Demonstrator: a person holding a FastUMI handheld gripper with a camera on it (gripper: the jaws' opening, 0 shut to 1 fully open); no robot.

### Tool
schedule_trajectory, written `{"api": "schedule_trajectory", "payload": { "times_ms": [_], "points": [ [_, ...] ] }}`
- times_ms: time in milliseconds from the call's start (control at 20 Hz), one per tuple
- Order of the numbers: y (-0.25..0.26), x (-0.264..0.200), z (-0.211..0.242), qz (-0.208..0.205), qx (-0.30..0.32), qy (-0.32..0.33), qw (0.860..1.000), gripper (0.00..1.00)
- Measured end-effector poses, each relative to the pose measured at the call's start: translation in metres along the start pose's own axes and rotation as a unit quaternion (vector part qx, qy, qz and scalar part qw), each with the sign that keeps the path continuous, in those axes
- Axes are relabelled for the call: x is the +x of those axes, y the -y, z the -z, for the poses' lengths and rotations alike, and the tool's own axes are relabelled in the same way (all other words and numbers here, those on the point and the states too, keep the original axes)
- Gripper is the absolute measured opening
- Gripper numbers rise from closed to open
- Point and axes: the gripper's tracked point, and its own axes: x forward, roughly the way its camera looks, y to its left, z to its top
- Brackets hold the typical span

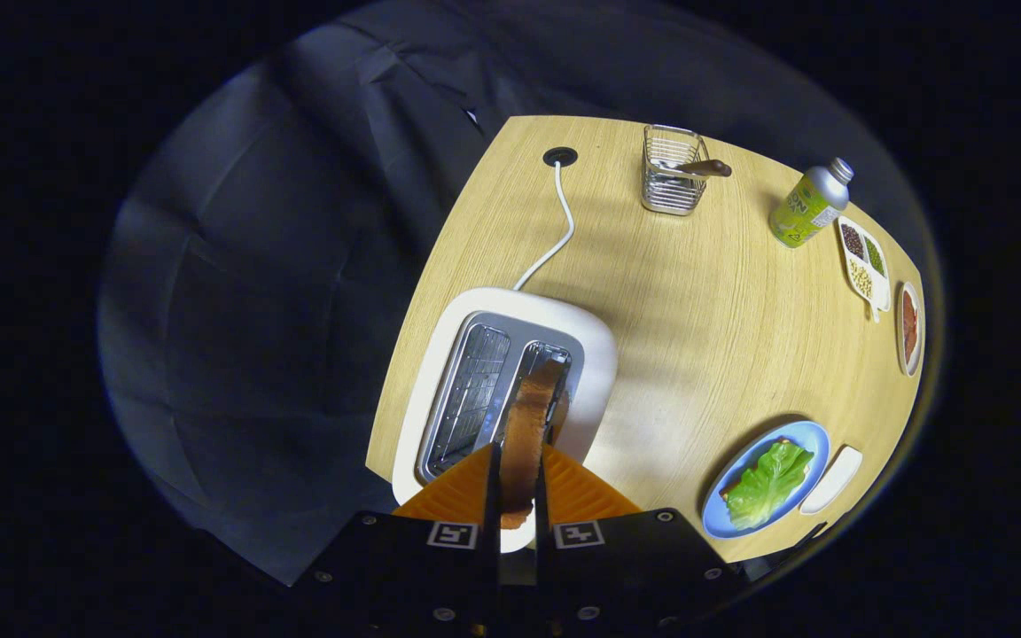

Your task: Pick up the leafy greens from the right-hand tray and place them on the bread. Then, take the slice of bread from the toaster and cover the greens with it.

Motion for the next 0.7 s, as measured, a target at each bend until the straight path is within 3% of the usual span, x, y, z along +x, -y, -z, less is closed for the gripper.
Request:
{"api": "schedule_trajectory", "payload": {
  "times_ms": [200,700],
  "points": [
    [-0.002,-0.01,-0.001,-0.027,0.01,0.018,0.999,0.1],
    [0.009,-0.098,-0.015,-0.121,0.053,0.113,0.985,0.1]
  ]
}}
